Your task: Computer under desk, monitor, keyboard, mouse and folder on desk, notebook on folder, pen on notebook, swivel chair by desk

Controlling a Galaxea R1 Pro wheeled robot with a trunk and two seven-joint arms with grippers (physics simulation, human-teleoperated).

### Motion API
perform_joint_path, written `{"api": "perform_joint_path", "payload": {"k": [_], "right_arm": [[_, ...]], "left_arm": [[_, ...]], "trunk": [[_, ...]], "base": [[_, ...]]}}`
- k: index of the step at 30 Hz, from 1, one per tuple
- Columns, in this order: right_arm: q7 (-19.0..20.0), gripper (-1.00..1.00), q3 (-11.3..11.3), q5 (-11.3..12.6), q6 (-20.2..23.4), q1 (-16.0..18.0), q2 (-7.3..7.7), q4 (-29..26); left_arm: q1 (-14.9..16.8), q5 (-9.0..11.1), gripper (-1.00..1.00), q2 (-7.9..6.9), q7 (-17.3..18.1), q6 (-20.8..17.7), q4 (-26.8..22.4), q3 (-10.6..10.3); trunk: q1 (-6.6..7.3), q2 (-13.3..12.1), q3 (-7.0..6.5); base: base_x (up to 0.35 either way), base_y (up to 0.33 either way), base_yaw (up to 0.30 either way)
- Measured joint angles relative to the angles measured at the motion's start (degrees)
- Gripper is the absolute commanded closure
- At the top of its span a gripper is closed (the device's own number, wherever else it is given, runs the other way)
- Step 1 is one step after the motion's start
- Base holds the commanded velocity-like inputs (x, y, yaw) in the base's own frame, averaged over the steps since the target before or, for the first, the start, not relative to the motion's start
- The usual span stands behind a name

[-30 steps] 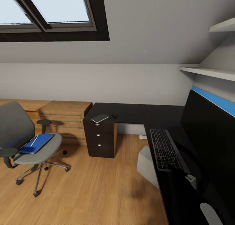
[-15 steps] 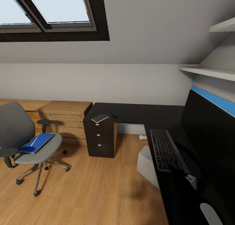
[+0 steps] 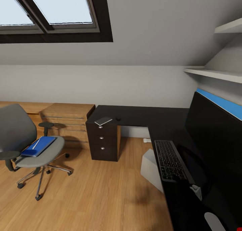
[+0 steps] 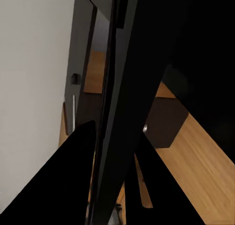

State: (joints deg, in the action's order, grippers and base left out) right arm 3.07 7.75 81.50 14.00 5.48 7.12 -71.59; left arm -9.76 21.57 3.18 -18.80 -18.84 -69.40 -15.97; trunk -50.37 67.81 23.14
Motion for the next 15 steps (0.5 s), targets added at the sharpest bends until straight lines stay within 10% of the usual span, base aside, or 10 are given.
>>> {"api": "perform_joint_path", "payload": {"k": [15], "right_arm": [[0.0, 1.0, -0.1, 0.0, -0.1, 0.0, 0.0, 0.0]], "left_arm": [[0.0, 0.0, -1.0, 0.0, 0.0, 0.0, 0.0, 0.0]], "trunk": [[0.0, 0.0, 0.0]], "base": [[-0.035, -0.028, 0.0]]}}
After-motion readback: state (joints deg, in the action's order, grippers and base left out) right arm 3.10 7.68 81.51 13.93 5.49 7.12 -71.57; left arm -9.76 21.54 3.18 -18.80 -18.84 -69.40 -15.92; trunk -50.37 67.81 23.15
